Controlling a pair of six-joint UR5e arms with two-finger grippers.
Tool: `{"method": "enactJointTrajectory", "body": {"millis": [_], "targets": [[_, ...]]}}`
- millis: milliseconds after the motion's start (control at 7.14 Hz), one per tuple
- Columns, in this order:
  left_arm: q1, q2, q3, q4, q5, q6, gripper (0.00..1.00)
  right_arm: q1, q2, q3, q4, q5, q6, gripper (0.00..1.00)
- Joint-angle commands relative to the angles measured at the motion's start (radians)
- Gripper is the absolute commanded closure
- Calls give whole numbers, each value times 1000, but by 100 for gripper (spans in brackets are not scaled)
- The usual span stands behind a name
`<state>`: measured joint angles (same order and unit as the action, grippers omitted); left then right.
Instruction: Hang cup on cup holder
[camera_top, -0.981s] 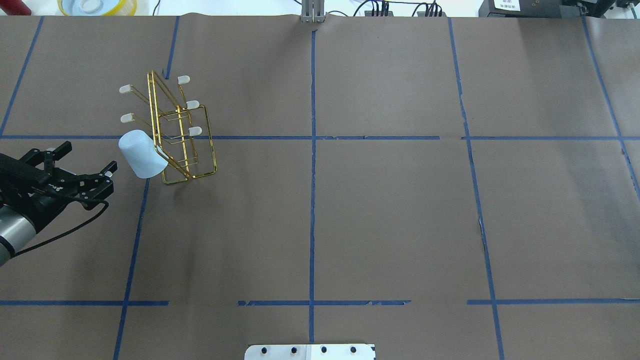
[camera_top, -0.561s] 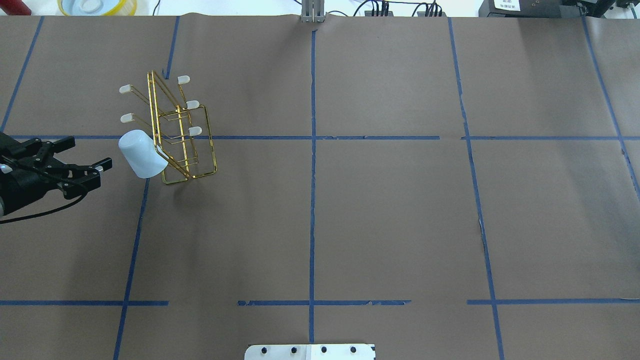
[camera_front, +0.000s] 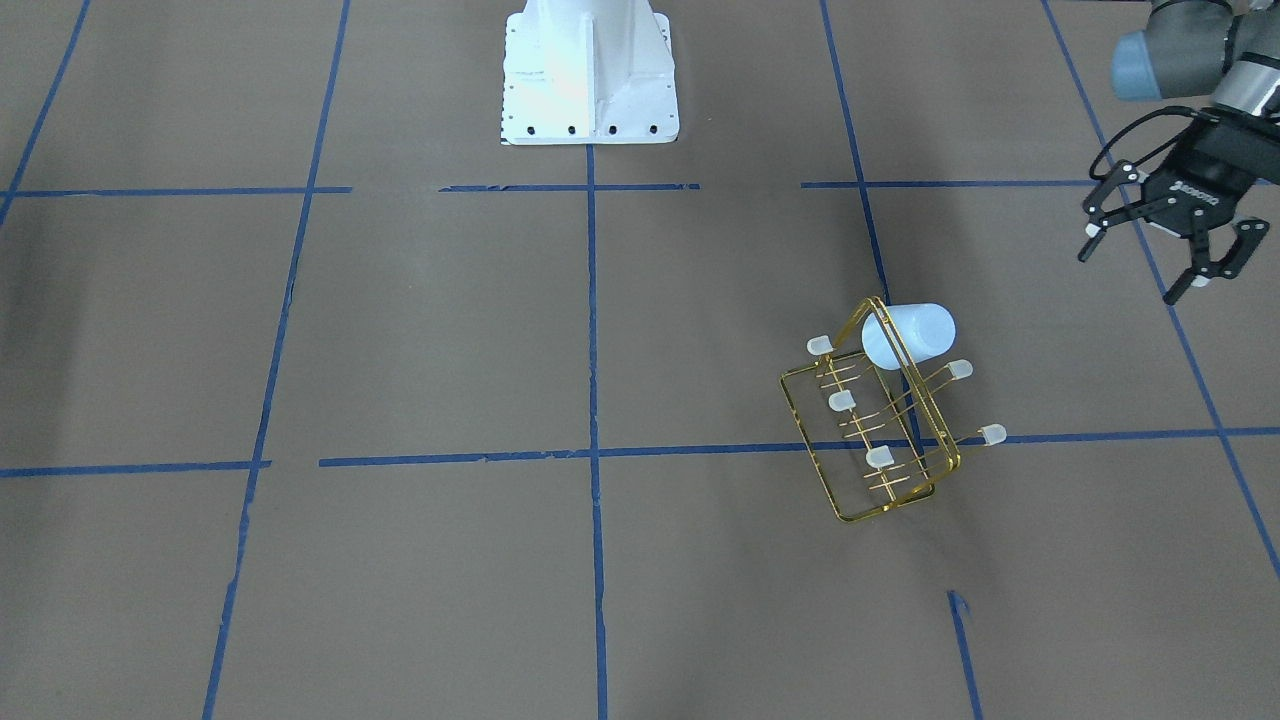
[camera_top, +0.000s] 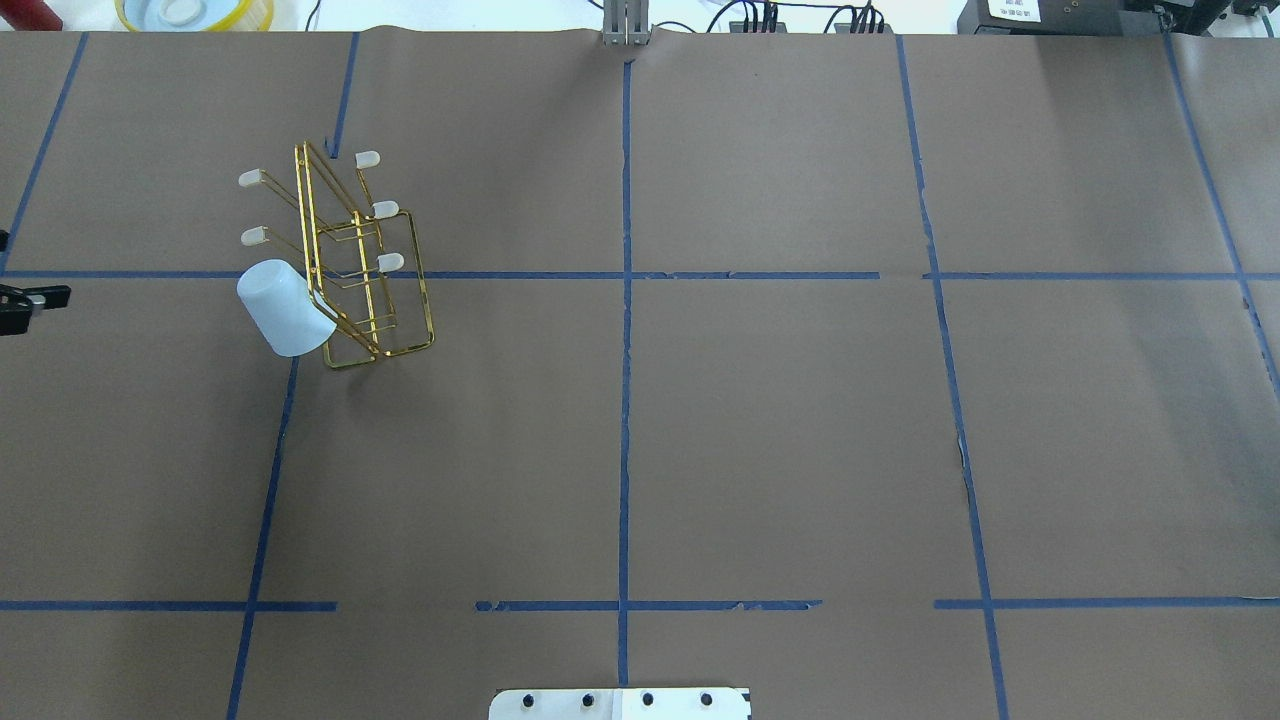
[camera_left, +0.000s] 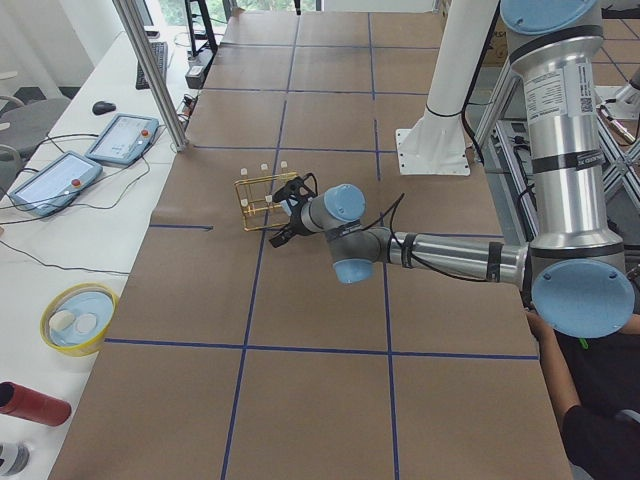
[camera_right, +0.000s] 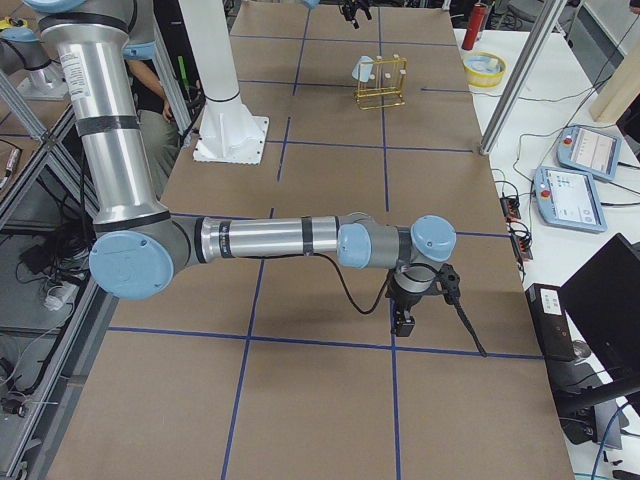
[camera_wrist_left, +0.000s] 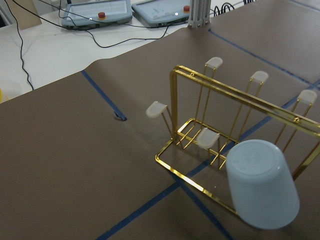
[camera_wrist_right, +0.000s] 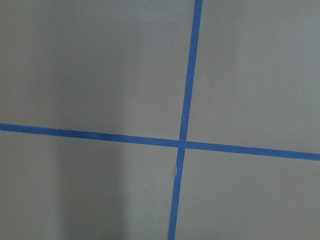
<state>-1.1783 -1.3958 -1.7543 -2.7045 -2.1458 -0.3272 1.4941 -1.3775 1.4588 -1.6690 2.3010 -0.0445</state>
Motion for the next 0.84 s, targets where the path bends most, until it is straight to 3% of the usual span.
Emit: {"method": "enactJointTrajectory", "body": {"millis": [0,280,701], "targets": [[-269,-32,39,319,-216,328,0,0,0,0,0,0,0,0],[-517,-186,68,834,-192,812,0,0,0,0,0,0,0,0],[-557,-198,117,1084,-196,693,0,0,0,0,0,0,0,0]]}}
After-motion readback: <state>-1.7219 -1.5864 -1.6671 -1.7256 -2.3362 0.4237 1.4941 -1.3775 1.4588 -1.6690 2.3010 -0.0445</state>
